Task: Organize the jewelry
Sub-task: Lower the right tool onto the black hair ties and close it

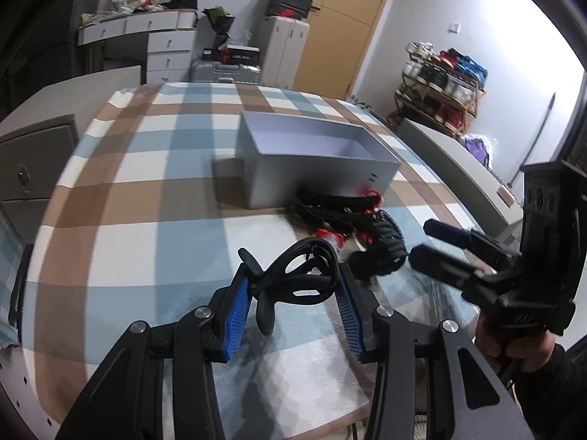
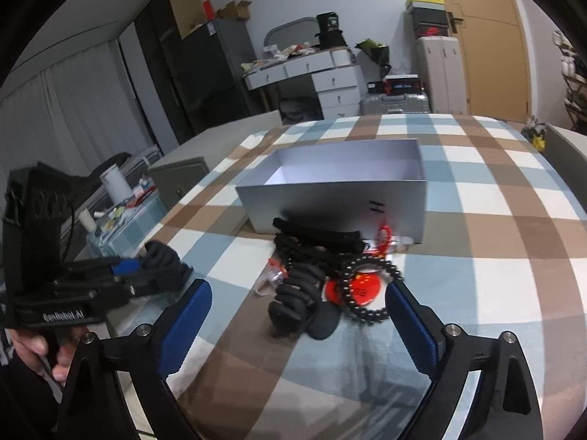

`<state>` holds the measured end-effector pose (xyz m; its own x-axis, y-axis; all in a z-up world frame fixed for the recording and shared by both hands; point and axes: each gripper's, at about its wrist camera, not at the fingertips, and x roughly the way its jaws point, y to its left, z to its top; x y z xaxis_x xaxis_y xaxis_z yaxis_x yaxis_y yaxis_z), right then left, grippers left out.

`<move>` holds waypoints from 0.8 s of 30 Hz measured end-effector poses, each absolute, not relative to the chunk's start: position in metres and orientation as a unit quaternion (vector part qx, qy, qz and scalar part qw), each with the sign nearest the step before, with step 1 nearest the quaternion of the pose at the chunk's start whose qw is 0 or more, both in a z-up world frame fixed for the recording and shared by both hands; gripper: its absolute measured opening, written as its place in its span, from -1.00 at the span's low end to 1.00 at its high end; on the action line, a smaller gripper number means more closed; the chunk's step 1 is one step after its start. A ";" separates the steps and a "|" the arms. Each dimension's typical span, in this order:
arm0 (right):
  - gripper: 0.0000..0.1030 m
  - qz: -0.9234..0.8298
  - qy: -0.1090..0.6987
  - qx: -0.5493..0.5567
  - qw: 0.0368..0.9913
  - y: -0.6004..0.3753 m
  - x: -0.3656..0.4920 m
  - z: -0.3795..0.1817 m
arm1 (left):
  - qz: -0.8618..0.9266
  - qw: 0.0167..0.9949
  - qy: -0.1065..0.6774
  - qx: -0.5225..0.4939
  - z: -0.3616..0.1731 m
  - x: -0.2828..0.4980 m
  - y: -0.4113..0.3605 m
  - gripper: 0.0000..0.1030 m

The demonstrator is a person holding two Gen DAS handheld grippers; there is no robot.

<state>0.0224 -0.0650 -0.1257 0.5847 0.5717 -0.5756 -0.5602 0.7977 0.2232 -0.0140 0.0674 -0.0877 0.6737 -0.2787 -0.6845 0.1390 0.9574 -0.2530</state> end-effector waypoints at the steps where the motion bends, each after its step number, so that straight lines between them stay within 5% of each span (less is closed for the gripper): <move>1: 0.82 0.317 0.328 0.004 0.890 -0.063 0.023 -0.127 | -0.113 0.911 0.387 -0.093 -0.088 -0.014 0.070 -0.25; 9: 0.28 0.311 0.348 -0.029 0.884 -0.043 0.029 -0.138 | -0.097 0.914 0.381 -0.101 -0.087 -0.013 0.081 -0.25; 13: -0.36 0.295 0.350 -0.059 0.887 -0.037 0.028 -0.144 | -0.089 0.915 0.381 -0.102 -0.087 -0.013 0.084 -0.25; 24: -0.37 0.324 0.320 -0.021 0.890 -0.053 0.020 -0.132 | -0.086 0.916 0.379 -0.101 -0.083 -0.012 0.082 -0.25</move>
<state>0.0199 -0.0532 -0.1323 0.5861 0.5627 -0.5829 -0.5894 0.7898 0.1697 -0.0118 0.0821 -0.0828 0.6988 -0.2335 -0.6761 0.0801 0.9648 -0.2505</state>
